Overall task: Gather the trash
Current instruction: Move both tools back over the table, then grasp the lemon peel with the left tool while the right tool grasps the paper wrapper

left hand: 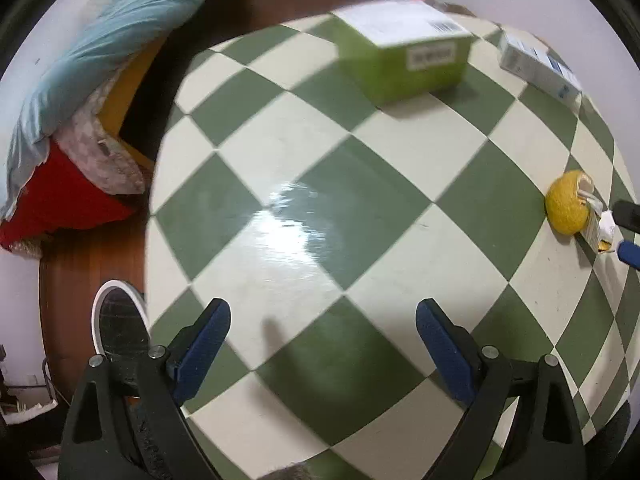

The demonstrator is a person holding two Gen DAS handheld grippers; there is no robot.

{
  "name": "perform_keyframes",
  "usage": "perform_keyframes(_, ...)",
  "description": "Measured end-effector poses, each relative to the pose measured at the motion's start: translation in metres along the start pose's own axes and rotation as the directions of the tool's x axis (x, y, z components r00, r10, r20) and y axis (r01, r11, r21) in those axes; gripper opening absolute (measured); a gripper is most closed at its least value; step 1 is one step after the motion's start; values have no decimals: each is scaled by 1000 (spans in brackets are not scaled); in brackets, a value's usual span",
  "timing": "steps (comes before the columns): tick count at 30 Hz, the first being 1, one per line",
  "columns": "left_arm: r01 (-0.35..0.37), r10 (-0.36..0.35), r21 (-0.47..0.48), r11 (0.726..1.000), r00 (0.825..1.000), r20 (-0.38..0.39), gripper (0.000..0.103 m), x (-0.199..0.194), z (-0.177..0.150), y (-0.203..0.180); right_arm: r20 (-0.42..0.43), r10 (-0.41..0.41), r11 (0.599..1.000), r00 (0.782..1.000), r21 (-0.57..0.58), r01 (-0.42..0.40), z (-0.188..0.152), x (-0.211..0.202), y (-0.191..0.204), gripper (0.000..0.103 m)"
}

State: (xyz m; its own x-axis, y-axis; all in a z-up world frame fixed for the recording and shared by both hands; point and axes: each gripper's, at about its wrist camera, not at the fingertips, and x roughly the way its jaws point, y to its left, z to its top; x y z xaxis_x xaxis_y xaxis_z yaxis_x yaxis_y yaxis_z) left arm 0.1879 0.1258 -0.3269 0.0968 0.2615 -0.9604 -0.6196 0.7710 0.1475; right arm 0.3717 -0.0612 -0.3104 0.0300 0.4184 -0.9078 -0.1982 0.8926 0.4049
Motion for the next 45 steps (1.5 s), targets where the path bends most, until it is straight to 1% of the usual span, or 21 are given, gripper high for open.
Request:
perform_keyframes(3, 9, -9, 6, 1000, 1000, -15, 95, 3, 4, -7, -7, 22, 1000, 1000, 17, -22, 8, 12, -8, 48)
perform_keyframes(5, 12, -12, 7, 1000, 1000, -17, 95, 3, 5, -9, -15, 45, 999, 999, 24, -45, 10, 19, -11, 37)
perform_keyframes(6, 13, -13, 9, 1000, 1000, -15, 95, 2, 5, -10, -18, 61, 998, 998, 29, -61, 9, 20, -11, 34)
perform_keyframes(7, 11, -11, 12, 1000, 1000, -14, 95, 2, 6, -12, -18, 70, 997, 997, 32, -70, 9, 24, -11, 28)
perform_keyframes(8, 11, -11, 17, 1000, 1000, -13, 95, 2, 8, -13, -13, 78, 997, 997, 27, -78, 8, 25, -9, 17)
perform_keyframes(11, 14, -14, 30, 999, 1000, -8, 95, 1, 10, -20, 6, 86, 996, 996, 14, -86, 8, 24, -5, 6)
perform_keyframes(16, 42, -42, 52, 998, 999, 9, 95, -11, 18, -35, 61, 48, 998, 997, -34, -46, 9, 2, -11, 4)
perform_keyframes(18, 70, -71, 58, 996, 997, 14, 95, -16, 24, -44, 80, 22, 999, 997, -44, -19, 10, -9, -18, 4)
perform_keyframes(21, 139, -140, 81, 987, 990, 17, 95, -25, 37, -66, 113, -42, 997, 993, -53, 48, 16, -23, -33, 4)
perform_keyframes(24, 210, -211, 100, 973, 977, 1, 95, -32, 49, -93, 115, -67, 997, 991, -41, 72, 23, -31, -50, 4)
perform_keyframes(26, 238, -238, 119, 964, 971, -12, 95, -34, 56, -113, 112, -90, 994, 990, -47, 96, 27, -32, -56, 4)
perform_keyframes(29, 281, -277, 134, 950, 960, -46, 94, -33, 65, -137, 134, -131, 989, 982, -45, 138, 32, -39, -65, 4)
perform_keyframes(31, 292, -286, 150, 945, 957, -55, 94, -31, 68, -150, 151, -154, 987, 976, -28, 160, 36, -47, -76, 4)
perform_keyframes(35, 316, -305, 181, 931, 949, -87, 94, -22, 75, -174, 148, -172, 985, 974, 1, 174, 40, -52, -95, 4)
perform_keyframes(37, 309, -298, 185, 933, 951, -86, 87, -17, 78, -182, 144, -181, 983, 973, 3, 182, 40, -52, -100, 4)
perform_keyframes(38, 300, -289, 187, 935, 954, -85, 76, -15, 79, -185, 142, -182, 983, 973, 5, 183, 39, -51, -102, 4)
perform_keyframes(40, 284, -272, 191, 939, 958, -89, 60, -10, 80, -187, 139, -180, 983, 974, 7, 181, 38, -49, -104, 4)
perform_keyframes(41, 281, -268, 189, 941, 959, -90, 41, -8, 80, -187, 142, -182, 983, 973, 4, 183, 38, -49, -104, 4)
perform_keyframes(42, 286, -273, 183, 940, 957, -94, 32, -6, 81, -188, 144, -182, 983, 973, 3, 184, 37, -49, -104, 4)
perform_keyframes(43, 294, -282, 178, 939, 955, -92, 30, -6, 81, -188, 145, -182, 983, 973, 2, 183, 37, -49, -104, 4)
perform_keyframes(45, 277, -269, 191, 942, 961, -69, 25, -9, 80, -190, 145, -177, 984, 973, 0, 179, 37, -48, -102, 4)
